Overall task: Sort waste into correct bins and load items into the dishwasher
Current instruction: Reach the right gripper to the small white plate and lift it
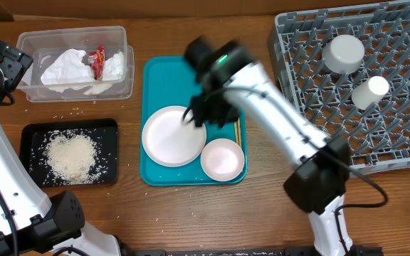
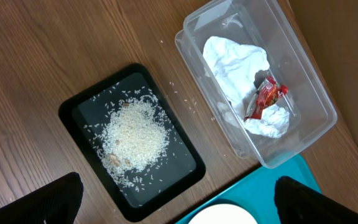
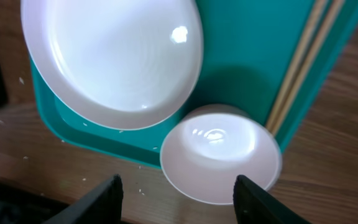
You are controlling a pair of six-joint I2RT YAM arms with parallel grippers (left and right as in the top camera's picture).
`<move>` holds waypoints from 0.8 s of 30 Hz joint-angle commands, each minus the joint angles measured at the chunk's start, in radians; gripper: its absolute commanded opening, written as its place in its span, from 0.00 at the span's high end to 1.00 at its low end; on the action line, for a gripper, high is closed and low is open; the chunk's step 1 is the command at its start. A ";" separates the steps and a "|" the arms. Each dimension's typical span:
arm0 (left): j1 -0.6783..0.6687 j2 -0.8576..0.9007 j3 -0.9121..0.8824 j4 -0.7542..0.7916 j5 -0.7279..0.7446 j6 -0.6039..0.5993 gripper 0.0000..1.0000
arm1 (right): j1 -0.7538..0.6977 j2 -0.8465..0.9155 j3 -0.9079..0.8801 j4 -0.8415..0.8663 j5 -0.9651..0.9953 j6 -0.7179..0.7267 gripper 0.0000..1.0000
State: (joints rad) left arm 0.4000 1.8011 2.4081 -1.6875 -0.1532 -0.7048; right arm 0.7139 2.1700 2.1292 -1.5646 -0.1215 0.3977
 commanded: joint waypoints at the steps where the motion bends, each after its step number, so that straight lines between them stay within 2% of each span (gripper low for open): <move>1: -0.001 0.010 -0.005 -0.002 -0.003 -0.013 0.00 | 0.072 0.000 -0.110 0.036 0.103 0.085 0.41; 5: -0.001 0.010 -0.005 -0.002 -0.003 -0.013 0.00 | 0.117 0.000 -0.217 0.100 0.094 0.103 0.42; 9: -0.001 0.010 -0.005 -0.002 -0.003 -0.013 0.00 | 0.140 0.000 -0.282 0.149 0.094 0.132 0.51; 17: -0.001 0.010 -0.005 -0.002 -0.003 -0.013 0.00 | 0.158 0.000 -0.372 0.196 0.093 0.146 0.51; 22: -0.001 0.010 -0.005 -0.002 -0.003 -0.013 0.00 | 0.158 0.000 -0.411 0.218 0.075 0.165 0.62; 24: -0.001 0.010 -0.005 -0.002 -0.003 -0.013 0.00 | 0.158 -0.001 -0.410 0.222 0.075 0.165 0.63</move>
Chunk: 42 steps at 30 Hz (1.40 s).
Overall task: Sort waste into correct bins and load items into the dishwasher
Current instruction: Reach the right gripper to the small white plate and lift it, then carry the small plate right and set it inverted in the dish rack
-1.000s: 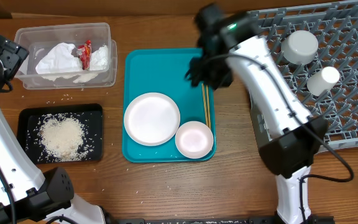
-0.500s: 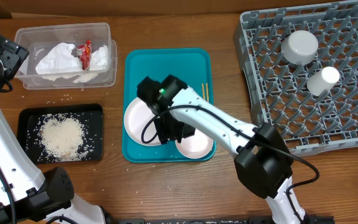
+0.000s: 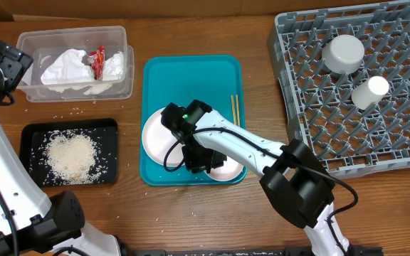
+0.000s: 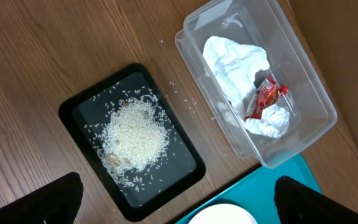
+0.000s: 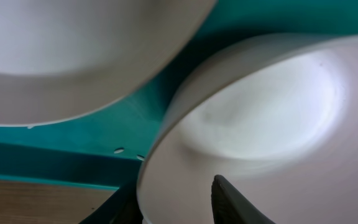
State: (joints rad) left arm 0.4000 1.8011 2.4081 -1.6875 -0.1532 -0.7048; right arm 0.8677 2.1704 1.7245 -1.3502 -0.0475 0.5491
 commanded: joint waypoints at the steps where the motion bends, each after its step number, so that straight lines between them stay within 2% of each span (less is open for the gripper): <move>1: -0.001 0.010 -0.005 -0.002 -0.003 -0.013 0.00 | 0.004 -0.001 -0.006 0.011 0.000 0.019 0.64; 9: -0.001 0.010 -0.005 -0.002 -0.003 -0.013 0.00 | 0.003 -0.001 0.026 0.014 -0.043 0.028 0.95; 17: -0.001 0.010 -0.005 -0.002 -0.003 -0.013 0.00 | -0.006 -0.005 0.148 -0.042 -0.059 0.023 0.96; 27: -0.001 0.010 -0.005 -0.002 -0.003 -0.013 0.00 | -0.122 -0.011 0.495 -0.241 -0.049 -0.073 0.96; 32: -0.001 0.010 -0.005 -0.002 -0.003 -0.013 0.00 | -0.273 -0.041 0.616 -0.311 -0.032 -0.132 0.96; 42: -0.001 0.010 -0.005 -0.002 -0.003 -0.013 0.00 | -0.702 -0.107 0.626 -0.344 -0.051 -0.167 0.96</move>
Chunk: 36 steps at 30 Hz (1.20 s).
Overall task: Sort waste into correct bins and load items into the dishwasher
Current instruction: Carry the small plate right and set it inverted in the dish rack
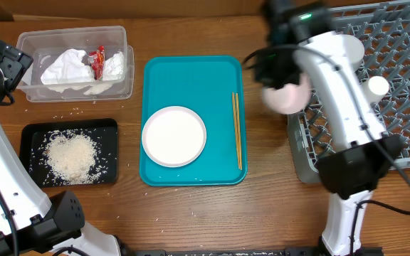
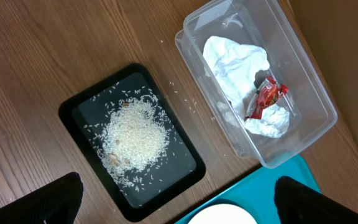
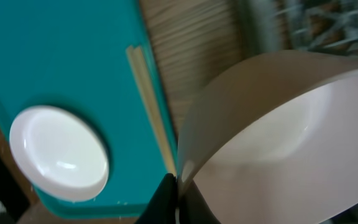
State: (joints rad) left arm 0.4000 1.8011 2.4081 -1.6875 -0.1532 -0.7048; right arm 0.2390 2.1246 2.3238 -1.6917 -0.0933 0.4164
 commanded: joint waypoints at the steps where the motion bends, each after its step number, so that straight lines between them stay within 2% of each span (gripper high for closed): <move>1: -0.001 0.010 -0.005 -0.002 -0.003 -0.013 0.00 | -0.116 -0.061 0.026 -0.003 -0.017 -0.044 0.96; 12: -0.001 0.010 -0.005 -0.002 -0.003 -0.013 0.00 | -0.476 -0.061 -0.010 -0.002 -0.498 -0.375 0.96; 16: -0.001 0.010 -0.005 -0.002 -0.003 -0.013 0.00 | -0.591 -0.060 -0.084 -0.002 -0.763 -0.534 0.96; 23: -0.001 0.010 -0.005 -0.002 -0.003 -0.013 0.00 | -0.726 -0.060 -0.276 -0.003 -1.048 -0.658 0.96; 26: -0.001 0.010 -0.005 -0.002 -0.003 -0.013 0.00 | -0.766 -0.060 -0.360 -0.001 -1.080 -0.661 0.96; 30: -0.001 0.010 -0.005 -0.002 -0.003 -0.013 0.00 | -0.808 -0.060 -0.449 0.000 -1.127 -0.766 0.96; 36: -0.001 0.010 -0.005 -0.002 -0.003 -0.013 0.00 | -0.845 -0.060 -0.530 0.014 -1.199 -0.834 0.96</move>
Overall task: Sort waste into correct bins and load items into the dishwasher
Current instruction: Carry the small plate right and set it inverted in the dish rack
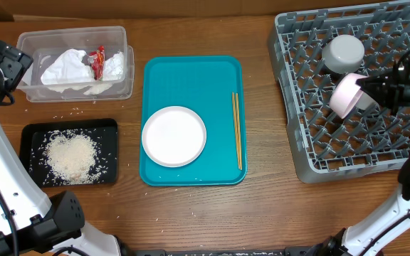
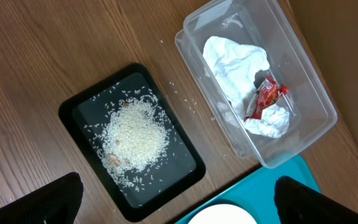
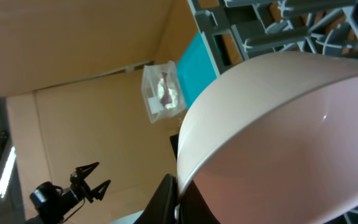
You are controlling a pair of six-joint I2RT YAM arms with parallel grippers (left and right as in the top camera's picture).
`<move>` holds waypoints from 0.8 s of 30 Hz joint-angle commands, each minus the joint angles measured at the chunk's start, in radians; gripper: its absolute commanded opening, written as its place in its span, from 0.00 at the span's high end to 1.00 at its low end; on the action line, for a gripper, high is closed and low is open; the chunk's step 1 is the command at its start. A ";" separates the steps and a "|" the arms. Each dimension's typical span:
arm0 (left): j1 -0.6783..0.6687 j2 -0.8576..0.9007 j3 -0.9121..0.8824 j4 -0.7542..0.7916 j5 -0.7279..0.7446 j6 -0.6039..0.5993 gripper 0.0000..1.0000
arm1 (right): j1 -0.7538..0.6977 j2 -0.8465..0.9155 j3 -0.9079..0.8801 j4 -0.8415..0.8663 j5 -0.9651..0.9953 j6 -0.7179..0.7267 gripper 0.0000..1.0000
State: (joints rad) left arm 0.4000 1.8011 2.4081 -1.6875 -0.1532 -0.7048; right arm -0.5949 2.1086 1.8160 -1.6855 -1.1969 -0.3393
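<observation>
My right gripper is shut on the rim of a white bowl, holding it tilted on edge over the middle of the grey dishwasher rack. In the right wrist view the bowl fills the frame, its rim pinched between the fingers of the gripper. A white plate and wooden chopsticks lie on the teal tray. My left gripper hangs open high over the table's left side, holding nothing.
An upturned white cup stands in the rack behind the bowl. A clear bin with crumpled tissue and a red wrapper sits at the back left. A black tray of rice lies in front of it, with grains scattered around.
The right gripper has carried the bowl from beside the rack's left edge to over the rack's middle, where it is tilted on edge. The left arm has not moved.
The right gripper was open above the plate and bowl on the teal tray. Then it was down at the bowl's rim. Then it held the bowl off the tray by the rack's left edge, and now over the rack. The left arm stayed still.
</observation>
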 commanded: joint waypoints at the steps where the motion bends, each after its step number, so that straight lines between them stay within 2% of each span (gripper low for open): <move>1: -0.001 0.010 -0.005 -0.002 -0.003 -0.013 0.00 | -0.014 -0.043 -0.030 0.013 -0.108 -0.085 0.96; 11: -0.001 0.010 -0.005 -0.002 -0.003 -0.013 0.00 | -0.015 -0.031 -0.037 0.046 -0.101 -0.084 0.96; 15: -0.001 0.010 -0.005 -0.002 -0.003 -0.013 0.00 | -0.012 -0.031 -0.047 0.000 -0.122 -0.112 0.96; 24: -0.001 0.010 -0.005 -0.002 -0.003 -0.013 0.00 | -0.001 -0.031 -0.139 0.068 -0.150 -0.104 0.96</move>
State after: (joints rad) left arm 0.4000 1.8011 2.4081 -1.6875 -0.1532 -0.7048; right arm -0.6041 2.1086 1.7023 -1.6222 -1.3239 -0.4274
